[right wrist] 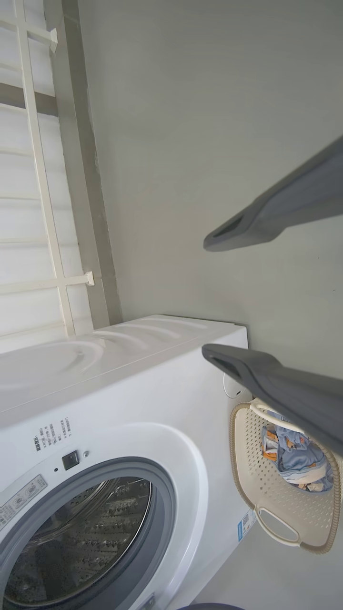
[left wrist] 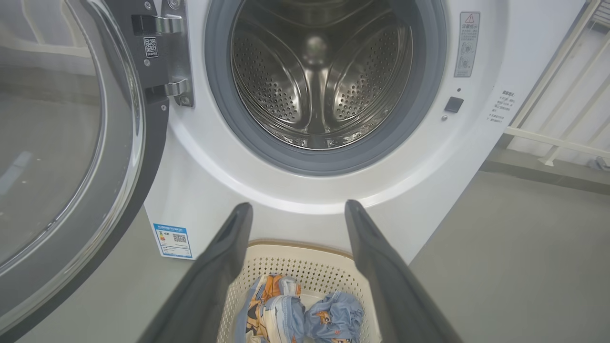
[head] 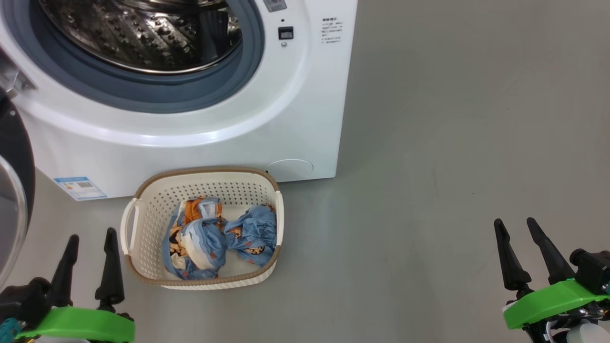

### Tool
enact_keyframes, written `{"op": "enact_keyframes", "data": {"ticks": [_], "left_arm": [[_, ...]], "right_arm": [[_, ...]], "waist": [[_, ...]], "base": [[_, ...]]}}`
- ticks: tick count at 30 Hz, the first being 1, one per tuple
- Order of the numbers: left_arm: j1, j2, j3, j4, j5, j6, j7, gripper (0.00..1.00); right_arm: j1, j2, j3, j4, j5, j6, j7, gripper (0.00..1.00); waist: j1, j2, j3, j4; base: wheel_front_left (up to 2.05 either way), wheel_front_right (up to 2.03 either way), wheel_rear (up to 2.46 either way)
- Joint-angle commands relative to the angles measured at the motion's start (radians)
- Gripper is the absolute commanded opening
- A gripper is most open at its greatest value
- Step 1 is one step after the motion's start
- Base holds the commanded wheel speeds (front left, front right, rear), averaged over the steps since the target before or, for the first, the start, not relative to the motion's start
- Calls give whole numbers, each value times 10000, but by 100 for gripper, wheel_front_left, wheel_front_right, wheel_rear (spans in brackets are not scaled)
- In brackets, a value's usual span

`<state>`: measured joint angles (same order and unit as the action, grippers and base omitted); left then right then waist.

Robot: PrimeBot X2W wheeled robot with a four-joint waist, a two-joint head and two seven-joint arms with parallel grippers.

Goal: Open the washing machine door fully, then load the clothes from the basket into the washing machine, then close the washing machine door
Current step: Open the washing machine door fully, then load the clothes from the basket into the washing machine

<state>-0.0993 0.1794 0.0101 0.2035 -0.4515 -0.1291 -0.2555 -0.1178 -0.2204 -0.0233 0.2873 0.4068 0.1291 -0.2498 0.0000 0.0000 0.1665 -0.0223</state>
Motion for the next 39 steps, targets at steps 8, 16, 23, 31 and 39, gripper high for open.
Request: {"op": "enact_keyframes", "data": {"ticks": [8, 16, 23, 31, 39], "left_arm": [[-6, 335, 267, -189, -145, -15, -63, 100], [2, 439, 30, -72, -263, -15, -63, 100], [-79, 537, -181, -22, -546, -15, -63, 100], [-217, 638, -264, -51, -558, -15, -63, 100], [-392, 639, -248, -165, -455, -15, -63, 100]], "right_arm": [[86, -39, 153, -276, -122, 16, -120, 100], [130, -50, 205, -254, -93, 16, -120, 100], [61, -72, 251, -281, -87, 16, -120, 100], [-19, -14, 262, -279, -97, 16, -120, 100], [-86, 89, 247, -303, -128, 16, -120, 100]], "waist": [[0, 0, -60, -60], [0, 0, -104, -1], [0, 0, -27, 25], [0, 0, 97, -8], [0, 0, 250, -66]], "base": [[0, 0, 0], [0, 0, 0], [12, -46, 34], [78, -181, 103], [138, -171, 33]]}}
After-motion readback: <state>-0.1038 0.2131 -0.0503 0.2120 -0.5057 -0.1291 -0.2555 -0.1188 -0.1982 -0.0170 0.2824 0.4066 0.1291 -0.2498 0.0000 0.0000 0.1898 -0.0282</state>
